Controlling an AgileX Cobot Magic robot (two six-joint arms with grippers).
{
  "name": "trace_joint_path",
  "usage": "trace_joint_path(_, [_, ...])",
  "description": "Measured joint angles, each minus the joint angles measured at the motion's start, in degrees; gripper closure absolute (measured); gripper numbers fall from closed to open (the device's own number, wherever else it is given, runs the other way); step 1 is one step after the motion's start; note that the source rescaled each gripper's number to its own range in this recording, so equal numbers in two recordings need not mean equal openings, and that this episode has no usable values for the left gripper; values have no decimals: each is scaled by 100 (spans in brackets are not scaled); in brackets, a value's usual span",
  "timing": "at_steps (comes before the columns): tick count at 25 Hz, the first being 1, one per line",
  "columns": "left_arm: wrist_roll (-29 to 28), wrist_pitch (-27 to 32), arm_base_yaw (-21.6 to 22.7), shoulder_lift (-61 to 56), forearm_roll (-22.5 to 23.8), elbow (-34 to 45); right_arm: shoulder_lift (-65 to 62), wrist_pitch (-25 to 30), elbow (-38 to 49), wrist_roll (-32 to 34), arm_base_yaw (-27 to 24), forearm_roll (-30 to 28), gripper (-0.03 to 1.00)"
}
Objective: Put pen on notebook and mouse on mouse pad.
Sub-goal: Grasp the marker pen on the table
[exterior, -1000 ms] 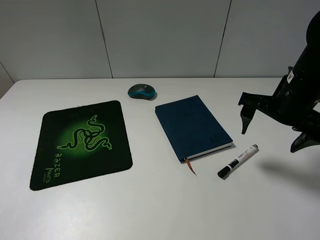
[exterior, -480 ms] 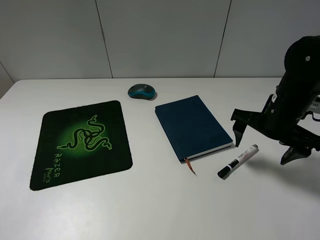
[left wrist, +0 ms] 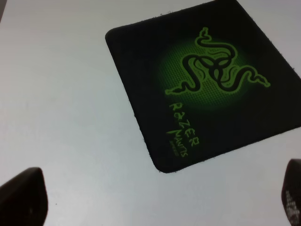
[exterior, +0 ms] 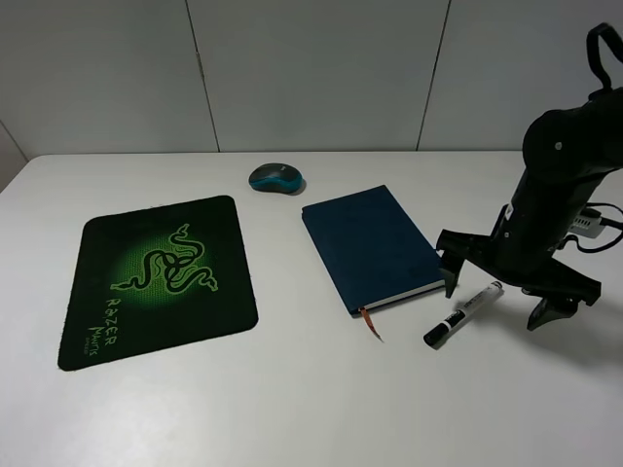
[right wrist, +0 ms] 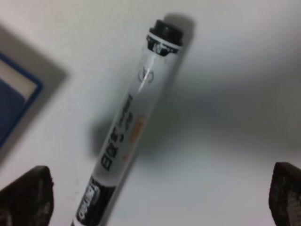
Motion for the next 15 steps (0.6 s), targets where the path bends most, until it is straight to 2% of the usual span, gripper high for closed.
trace_joint_path(15, [0, 0, 0, 0, 0, 0, 463, -288, -5, 19, 0, 7, -3])
